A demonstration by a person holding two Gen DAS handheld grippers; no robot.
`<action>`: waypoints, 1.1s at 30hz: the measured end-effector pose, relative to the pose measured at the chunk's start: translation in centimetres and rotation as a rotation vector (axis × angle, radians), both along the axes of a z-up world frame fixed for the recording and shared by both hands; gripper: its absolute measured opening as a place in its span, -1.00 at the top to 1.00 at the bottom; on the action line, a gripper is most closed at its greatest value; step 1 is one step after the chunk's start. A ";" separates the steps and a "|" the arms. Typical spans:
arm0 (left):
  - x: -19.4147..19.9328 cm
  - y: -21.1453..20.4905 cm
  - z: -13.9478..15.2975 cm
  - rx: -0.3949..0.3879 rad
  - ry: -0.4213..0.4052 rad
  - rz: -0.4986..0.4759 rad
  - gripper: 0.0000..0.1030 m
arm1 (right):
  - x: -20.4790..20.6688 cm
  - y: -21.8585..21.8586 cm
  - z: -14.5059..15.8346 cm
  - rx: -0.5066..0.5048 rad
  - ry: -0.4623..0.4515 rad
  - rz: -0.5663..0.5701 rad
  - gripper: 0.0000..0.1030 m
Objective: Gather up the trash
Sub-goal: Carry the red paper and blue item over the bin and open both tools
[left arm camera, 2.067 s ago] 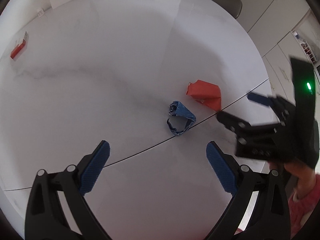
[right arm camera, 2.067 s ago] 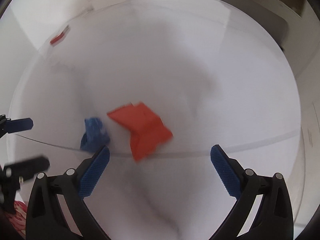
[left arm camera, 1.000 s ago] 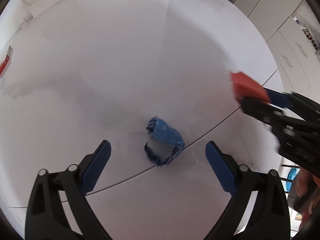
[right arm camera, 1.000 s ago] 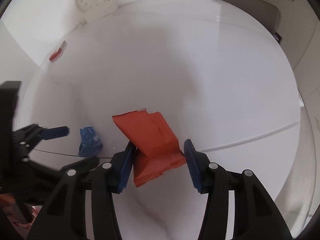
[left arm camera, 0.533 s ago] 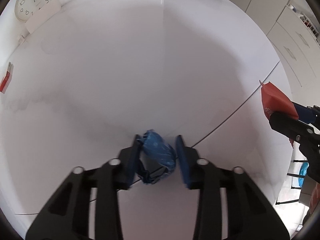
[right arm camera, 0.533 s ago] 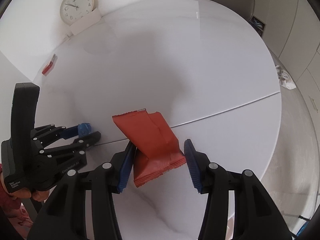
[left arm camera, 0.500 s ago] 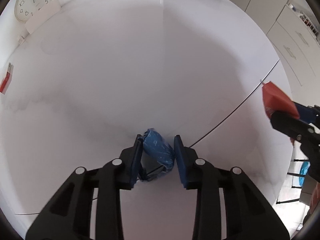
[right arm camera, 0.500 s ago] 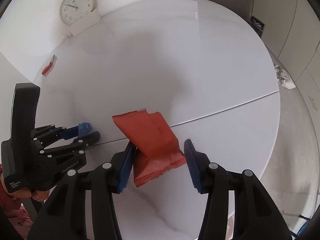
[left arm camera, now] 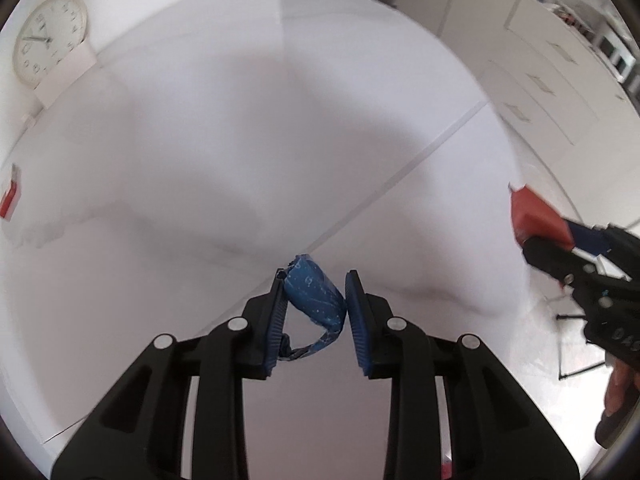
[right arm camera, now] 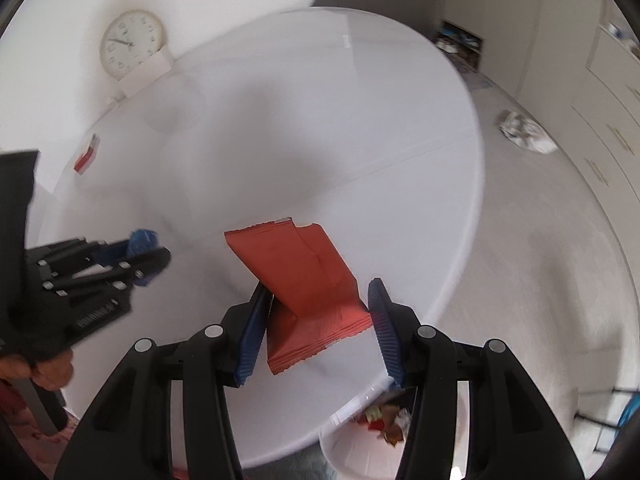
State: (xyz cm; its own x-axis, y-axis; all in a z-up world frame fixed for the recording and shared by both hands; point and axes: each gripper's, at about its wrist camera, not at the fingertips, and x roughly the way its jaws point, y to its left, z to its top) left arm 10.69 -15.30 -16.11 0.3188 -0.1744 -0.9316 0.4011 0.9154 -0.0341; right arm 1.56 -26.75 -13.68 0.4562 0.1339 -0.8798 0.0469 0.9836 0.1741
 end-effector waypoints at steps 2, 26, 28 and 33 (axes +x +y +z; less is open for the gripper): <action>-1.8 0.3 0.4 -0.025 0.011 -0.036 0.43 | -2.3 -1.0 -0.1 -0.002 0.011 -0.040 0.02; -13.6 -4.8 1.6 -0.038 0.040 -0.367 0.43 | -17.0 -7.2 -9.6 0.012 0.254 -0.342 -0.95; -14.1 -5.1 1.5 -0.035 0.044 -0.383 0.43 | -17.5 -7.7 -9.5 0.013 0.260 -0.361 -0.95; -15.3 -6.4 1.4 -0.029 0.054 -0.424 0.43 | -19.5 -9.0 -9.3 0.024 0.259 -0.421 -0.95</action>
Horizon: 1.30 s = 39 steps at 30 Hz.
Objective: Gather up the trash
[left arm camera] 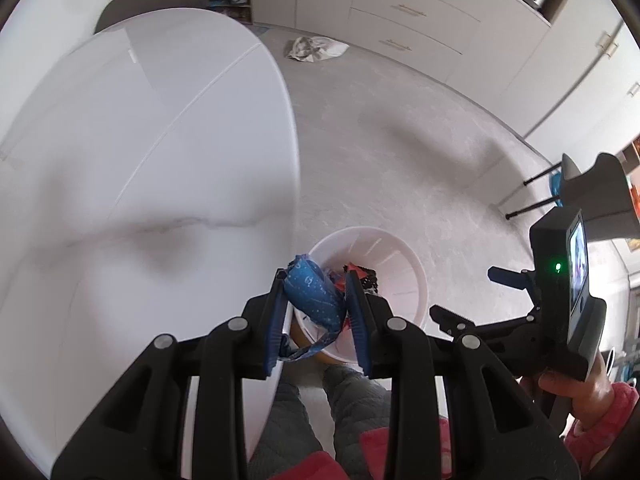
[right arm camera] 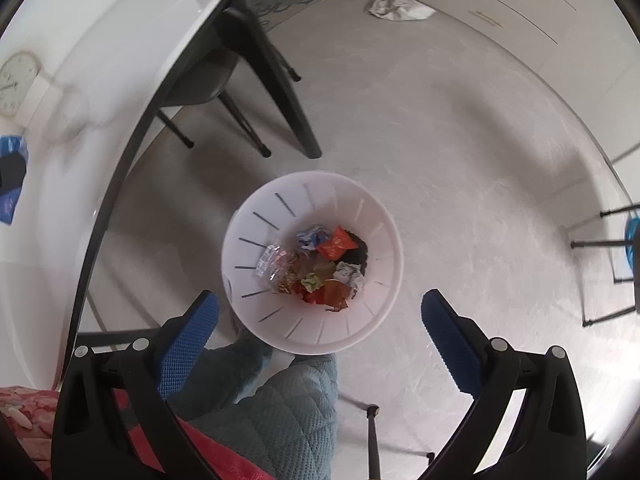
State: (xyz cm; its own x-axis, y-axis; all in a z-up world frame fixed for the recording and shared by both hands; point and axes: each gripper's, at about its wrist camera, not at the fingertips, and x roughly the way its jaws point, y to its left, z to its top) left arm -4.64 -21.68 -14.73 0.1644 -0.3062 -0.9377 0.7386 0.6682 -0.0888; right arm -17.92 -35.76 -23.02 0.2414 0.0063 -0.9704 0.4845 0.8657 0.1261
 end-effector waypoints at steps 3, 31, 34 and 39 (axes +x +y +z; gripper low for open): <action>-1.0 -1.0 0.0 0.003 0.009 -0.030 0.43 | -1.3 -0.8 0.0 -0.002 -0.002 -0.032 -0.95; -5.5 -8.7 -3.2 0.035 0.145 -0.167 -0.76 | -6.4 -6.0 0.7 -0.020 -0.013 -0.138 -0.95; -5.5 -8.7 -3.3 0.041 0.145 -0.167 -0.77 | -6.2 -6.2 0.8 -0.021 -0.013 -0.133 -0.95; -5.3 -8.5 -3.1 0.041 0.144 -0.162 -0.77 | -6.3 -6.1 0.9 -0.019 -0.016 -0.135 -0.95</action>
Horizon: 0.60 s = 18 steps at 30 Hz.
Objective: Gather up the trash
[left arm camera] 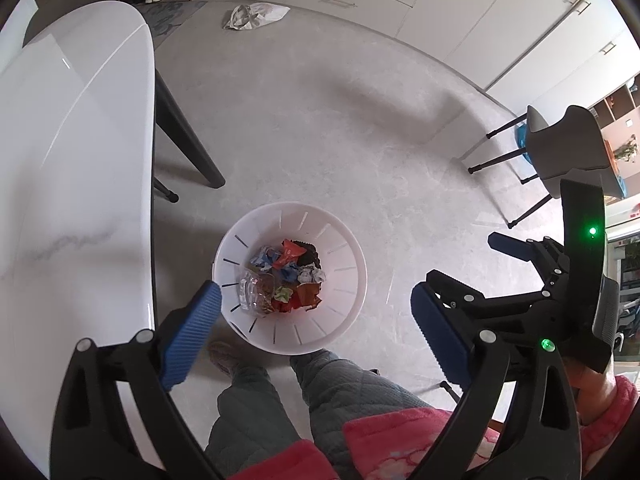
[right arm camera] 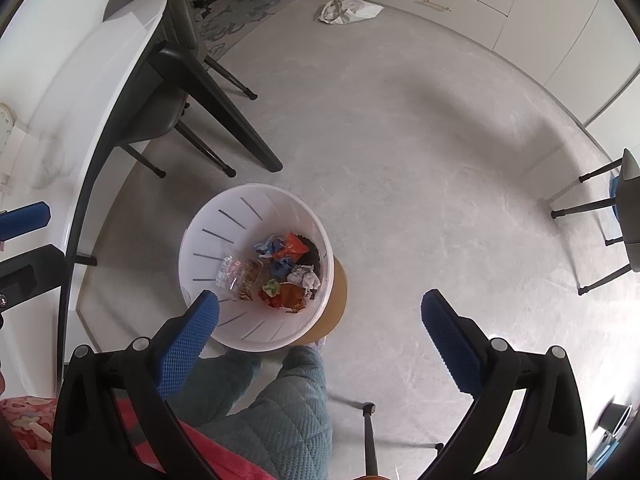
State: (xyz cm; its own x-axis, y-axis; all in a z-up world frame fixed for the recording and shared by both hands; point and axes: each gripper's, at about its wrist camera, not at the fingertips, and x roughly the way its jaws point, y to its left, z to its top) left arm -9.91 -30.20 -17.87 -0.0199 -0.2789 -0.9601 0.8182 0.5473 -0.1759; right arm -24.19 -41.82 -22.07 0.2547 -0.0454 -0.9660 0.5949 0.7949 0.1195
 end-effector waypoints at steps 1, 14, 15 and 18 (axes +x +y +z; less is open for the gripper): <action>0.1 0.1 0.1 -0.001 -0.001 0.004 -0.77 | 0.0 0.0 0.0 -0.001 0.001 0.002 -0.95; 2.6 3.1 1.9 -0.019 -0.055 0.131 -0.77 | 3.4 1.6 1.1 -0.015 -0.026 0.076 -0.95; 3.1 3.8 2.1 -0.020 -0.062 0.156 -0.77 | 4.3 2.0 1.4 -0.024 -0.030 0.102 -0.95; 4.6 6.3 2.8 -0.022 -0.079 0.253 -0.77 | 7.2 3.6 2.2 -0.040 -0.053 0.204 -0.95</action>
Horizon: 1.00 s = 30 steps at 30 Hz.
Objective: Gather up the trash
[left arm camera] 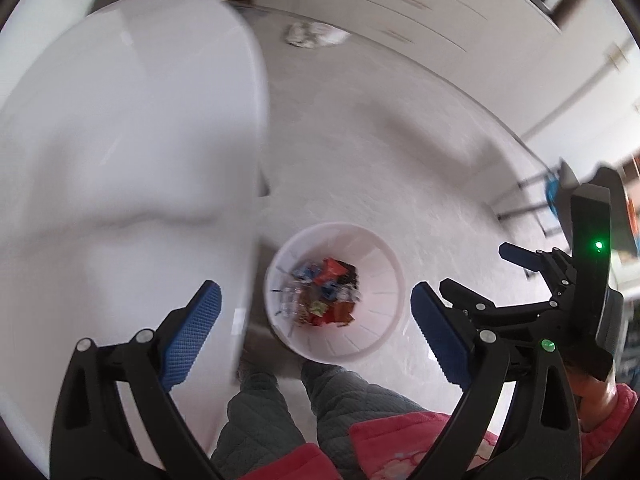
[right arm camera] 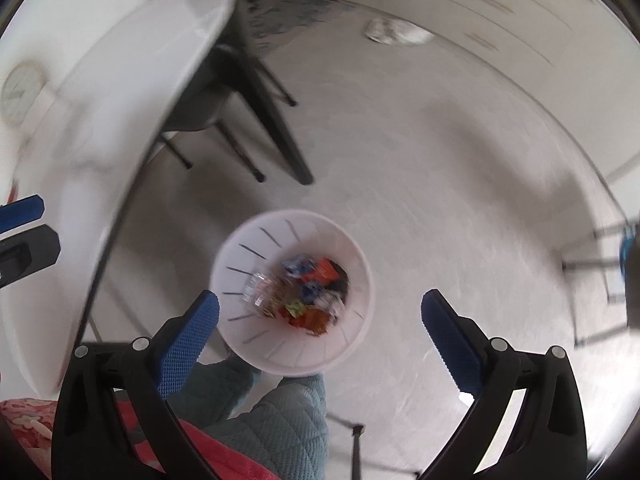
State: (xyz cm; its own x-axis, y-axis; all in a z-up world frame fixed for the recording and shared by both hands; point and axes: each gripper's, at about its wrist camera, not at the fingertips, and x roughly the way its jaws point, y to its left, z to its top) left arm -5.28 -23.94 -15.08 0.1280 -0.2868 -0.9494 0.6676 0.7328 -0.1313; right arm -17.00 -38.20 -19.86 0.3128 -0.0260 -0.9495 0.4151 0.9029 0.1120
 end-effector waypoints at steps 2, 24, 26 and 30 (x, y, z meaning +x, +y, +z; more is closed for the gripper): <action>1.0 1.9 0.4 -0.005 -0.009 0.072 -0.77 | 2.0 1.2 0.5 -0.006 -0.014 0.062 -0.95; 4.3 20.4 3.5 -0.053 -0.074 0.684 -0.77 | 14.0 17.3 6.0 0.006 -0.131 0.637 -0.95; 4.1 20.7 3.6 -0.057 -0.069 0.697 -0.77 | 13.7 17.6 6.3 0.004 -0.126 0.647 -0.95; 3.7 20.9 4.7 -0.066 -0.083 0.731 -0.77 | 14.3 18.7 6.8 -0.003 -0.099 0.658 -0.95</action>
State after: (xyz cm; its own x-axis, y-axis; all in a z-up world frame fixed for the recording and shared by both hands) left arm -1.56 -3.05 -10.39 0.3791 -0.1572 -0.9119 0.0215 0.9867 -0.1611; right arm -2.67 -19.47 -13.09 0.3499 0.1980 -0.9156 -0.2351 0.9647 0.1188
